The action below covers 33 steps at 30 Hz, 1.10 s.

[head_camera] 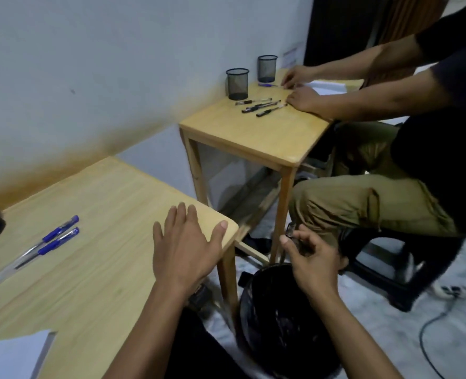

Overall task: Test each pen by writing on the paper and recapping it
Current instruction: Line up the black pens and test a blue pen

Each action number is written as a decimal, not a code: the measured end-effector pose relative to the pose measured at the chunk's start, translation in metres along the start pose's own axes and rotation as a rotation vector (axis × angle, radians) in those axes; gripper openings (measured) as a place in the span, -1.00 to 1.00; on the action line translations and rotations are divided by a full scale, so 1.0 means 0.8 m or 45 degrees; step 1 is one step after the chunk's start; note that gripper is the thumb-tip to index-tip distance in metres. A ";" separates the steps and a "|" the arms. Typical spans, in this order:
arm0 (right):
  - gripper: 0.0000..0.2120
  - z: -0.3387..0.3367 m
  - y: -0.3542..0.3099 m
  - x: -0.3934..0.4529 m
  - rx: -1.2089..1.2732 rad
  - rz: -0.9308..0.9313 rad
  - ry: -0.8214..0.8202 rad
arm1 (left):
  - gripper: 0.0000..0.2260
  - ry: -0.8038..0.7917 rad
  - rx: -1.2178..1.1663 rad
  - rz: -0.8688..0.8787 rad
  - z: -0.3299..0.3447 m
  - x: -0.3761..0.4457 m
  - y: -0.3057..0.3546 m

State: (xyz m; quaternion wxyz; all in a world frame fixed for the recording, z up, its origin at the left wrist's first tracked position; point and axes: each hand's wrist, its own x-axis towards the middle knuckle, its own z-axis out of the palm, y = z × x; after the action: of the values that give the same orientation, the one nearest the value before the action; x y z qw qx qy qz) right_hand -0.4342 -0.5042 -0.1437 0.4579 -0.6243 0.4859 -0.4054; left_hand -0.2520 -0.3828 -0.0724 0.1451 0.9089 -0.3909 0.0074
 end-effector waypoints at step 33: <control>-0.54 0.010 -0.078 0.015 0.185 -0.062 -0.293 | -0.47 0.145 -0.515 -0.041 -0.026 -0.011 0.002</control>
State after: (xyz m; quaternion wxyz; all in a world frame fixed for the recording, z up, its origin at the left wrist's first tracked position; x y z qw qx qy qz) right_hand -0.4093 -0.5074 -0.0850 0.5447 -0.6435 0.3843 -0.3762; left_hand -0.2576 -0.3720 -0.0530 0.3465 0.8656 -0.3609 -0.0222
